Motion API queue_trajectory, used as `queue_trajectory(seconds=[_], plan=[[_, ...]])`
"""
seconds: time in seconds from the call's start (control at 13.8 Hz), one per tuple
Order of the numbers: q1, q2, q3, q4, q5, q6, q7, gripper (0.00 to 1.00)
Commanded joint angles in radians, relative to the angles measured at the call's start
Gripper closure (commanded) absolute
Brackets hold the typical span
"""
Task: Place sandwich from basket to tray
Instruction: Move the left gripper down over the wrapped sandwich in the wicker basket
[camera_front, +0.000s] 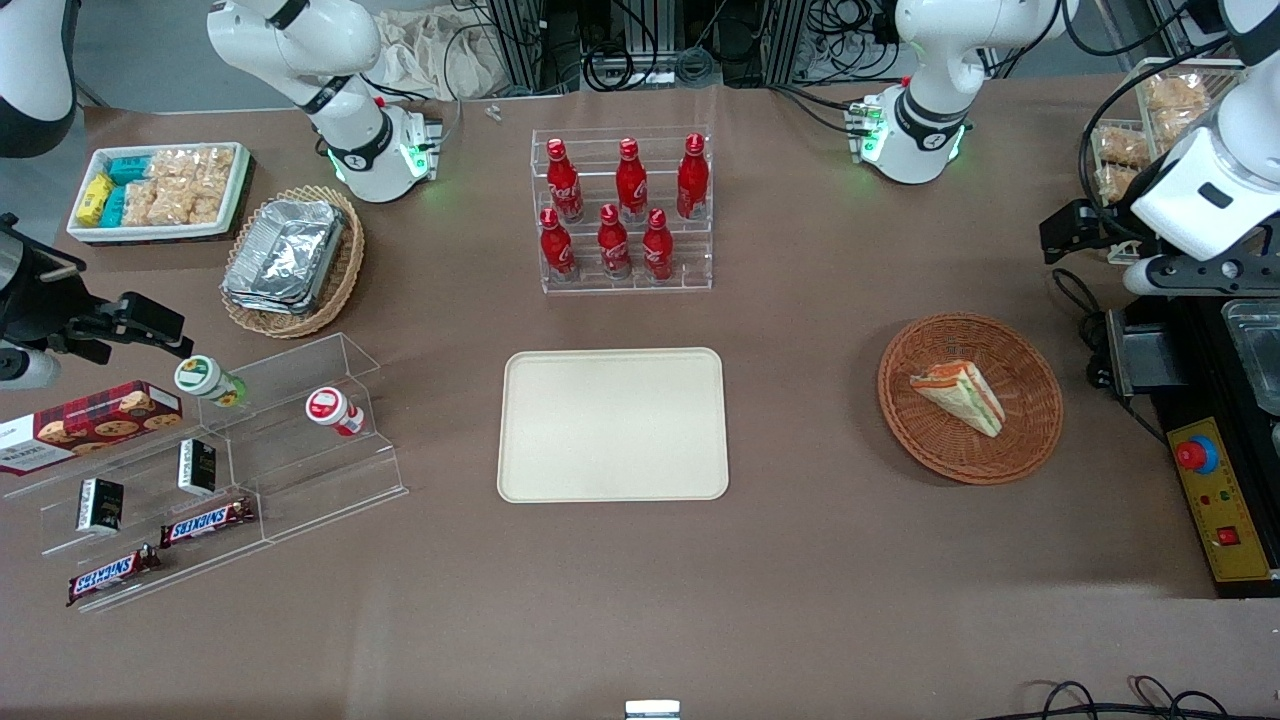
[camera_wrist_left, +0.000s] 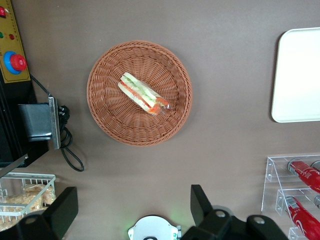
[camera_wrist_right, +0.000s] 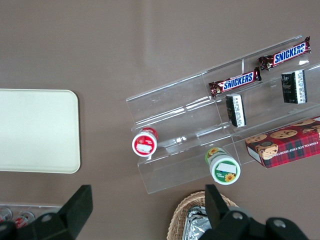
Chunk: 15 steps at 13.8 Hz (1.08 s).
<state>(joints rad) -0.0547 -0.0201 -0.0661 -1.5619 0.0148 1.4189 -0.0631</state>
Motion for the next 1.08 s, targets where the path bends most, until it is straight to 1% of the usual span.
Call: queue_trajectory(seconds=[0.0, 0.22, 0.43, 0.51, 0.8, 1.01], plan=[[-0.030, -0.017, 0.025, -0.003, 0.002, -0.020, 0.000, 0.00], [-0.016, -0.003, 0.026, 0.006, 0.001, -0.034, -0.003, 0.00], [0.018, 0.022, 0.052, -0.019, -0.004, -0.038, -0.026, 0.00], [0.038, 0.052, 0.052, -0.029, -0.012, -0.026, -0.033, 0.00], [0.059, 0.202, 0.054, -0.052, -0.006, 0.043, -0.115, 0.00], [0.065, 0.302, 0.054, -0.144, -0.021, 0.194, -0.280, 0.00]])
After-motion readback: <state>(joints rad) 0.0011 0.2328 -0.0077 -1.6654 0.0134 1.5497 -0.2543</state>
